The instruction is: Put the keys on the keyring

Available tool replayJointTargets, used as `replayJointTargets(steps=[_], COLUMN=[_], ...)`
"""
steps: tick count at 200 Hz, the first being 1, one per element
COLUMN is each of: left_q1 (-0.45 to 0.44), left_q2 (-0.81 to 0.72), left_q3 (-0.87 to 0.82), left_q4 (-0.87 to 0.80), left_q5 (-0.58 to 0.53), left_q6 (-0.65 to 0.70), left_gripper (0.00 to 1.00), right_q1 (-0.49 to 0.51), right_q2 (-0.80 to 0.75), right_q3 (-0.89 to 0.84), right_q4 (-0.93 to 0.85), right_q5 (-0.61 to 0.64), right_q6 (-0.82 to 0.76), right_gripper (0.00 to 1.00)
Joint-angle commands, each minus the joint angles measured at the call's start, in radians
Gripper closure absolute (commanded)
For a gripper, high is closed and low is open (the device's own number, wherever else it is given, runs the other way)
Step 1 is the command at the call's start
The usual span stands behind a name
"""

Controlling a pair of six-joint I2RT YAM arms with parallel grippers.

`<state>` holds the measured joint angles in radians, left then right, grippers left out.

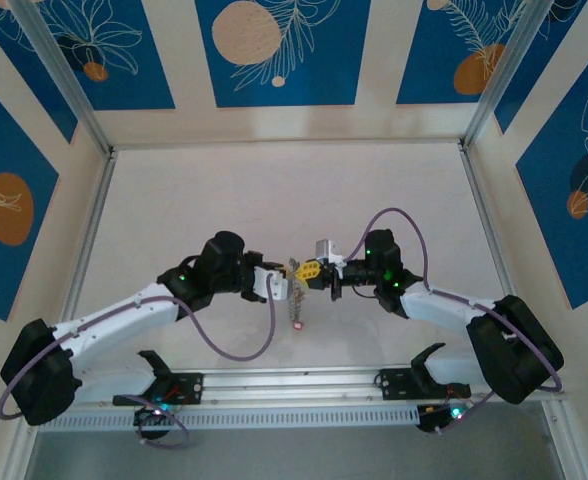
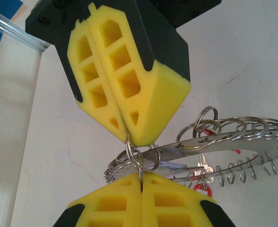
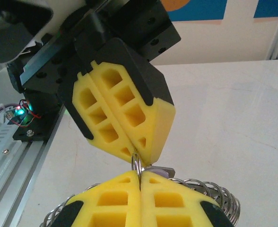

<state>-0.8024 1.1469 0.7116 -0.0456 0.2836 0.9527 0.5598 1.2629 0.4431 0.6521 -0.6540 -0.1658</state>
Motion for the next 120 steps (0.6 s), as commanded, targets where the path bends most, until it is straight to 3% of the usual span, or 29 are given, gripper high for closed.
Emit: replayJointTargets(steps=[1,77,120], left_q1=[0.000,-0.012,-0.010], left_q2=[0.016,0.020,-0.005], left_q3=[-0.015,-0.096,-0.090], left_q4=[0.005,0.134,0.144], left_q5=[-0.012,0.006,-0.040], left_q6=[0.000,-0.134,-0.204], left_gripper=[1.00,1.00,1.00], right_q1=[0.011,0.039,0.058], right_q2=[0.011,0.080,0.070], right_q3=[0.020,0.003,-0.015], right_q4=[0.129,0.220,0.174], right_q5=[0.051,0.194,0.217], right_q6=[0.126,0.283,0.256], right_gripper=[1.00,1.00,1.00])
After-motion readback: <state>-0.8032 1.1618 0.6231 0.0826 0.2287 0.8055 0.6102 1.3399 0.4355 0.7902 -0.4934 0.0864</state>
